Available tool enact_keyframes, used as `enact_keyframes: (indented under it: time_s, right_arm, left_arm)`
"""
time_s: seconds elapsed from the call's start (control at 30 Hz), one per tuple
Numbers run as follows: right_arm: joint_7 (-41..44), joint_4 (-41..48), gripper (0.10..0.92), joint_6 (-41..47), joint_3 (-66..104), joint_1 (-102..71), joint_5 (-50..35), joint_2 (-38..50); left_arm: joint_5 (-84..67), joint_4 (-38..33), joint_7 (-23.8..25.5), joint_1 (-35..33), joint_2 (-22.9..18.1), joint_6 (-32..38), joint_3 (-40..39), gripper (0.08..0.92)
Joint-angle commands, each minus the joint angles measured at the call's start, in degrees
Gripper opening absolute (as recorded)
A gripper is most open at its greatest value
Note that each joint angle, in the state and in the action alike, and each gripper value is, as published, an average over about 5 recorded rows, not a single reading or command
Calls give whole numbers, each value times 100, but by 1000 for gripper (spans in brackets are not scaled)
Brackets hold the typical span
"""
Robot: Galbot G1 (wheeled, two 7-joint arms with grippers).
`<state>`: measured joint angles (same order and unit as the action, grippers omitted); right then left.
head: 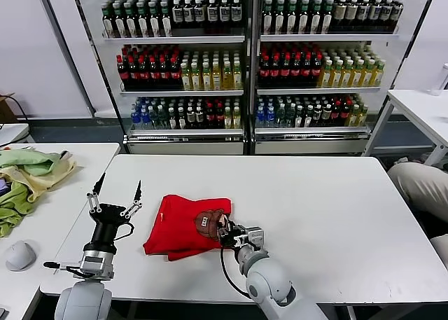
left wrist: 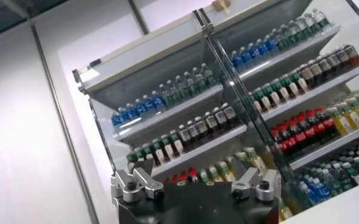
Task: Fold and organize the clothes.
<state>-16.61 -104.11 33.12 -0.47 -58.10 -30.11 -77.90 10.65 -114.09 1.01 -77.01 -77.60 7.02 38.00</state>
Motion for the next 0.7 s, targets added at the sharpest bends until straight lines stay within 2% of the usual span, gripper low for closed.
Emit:
enact_keyframes:
  time_s: [0.03,0.2,0.37,0.47,0.57,0.7]
  right_arm:
    - [434,-1328,301,6,991,-486,271,802]
    - [1106,-1754,171,8,2202,-1050,500,1481]
    - [1758,-1523,142,-18,3003,-1448,1331,1718]
    - [1686,-1450,174,-136,3031,-1561,1607,1589]
    - [1694,-1579,250,-314,3245,-1725,1879,1520]
    - [1678,-1799,371,-583,3710,-1935,2036,1548]
  left_arm:
    - [85,143,29,59,10,182,68,823]
    - [421,289,24,194,-17,477,-24,823]
    - [1131,472,260,263,-100,1030,-324,823]
    - [1512,504,59,265,-162,1177,-626,823]
    - [1603,426,-162,227,-171,1151,-858,823]
    - [1601,454,116,305,-95,1465,-860,823]
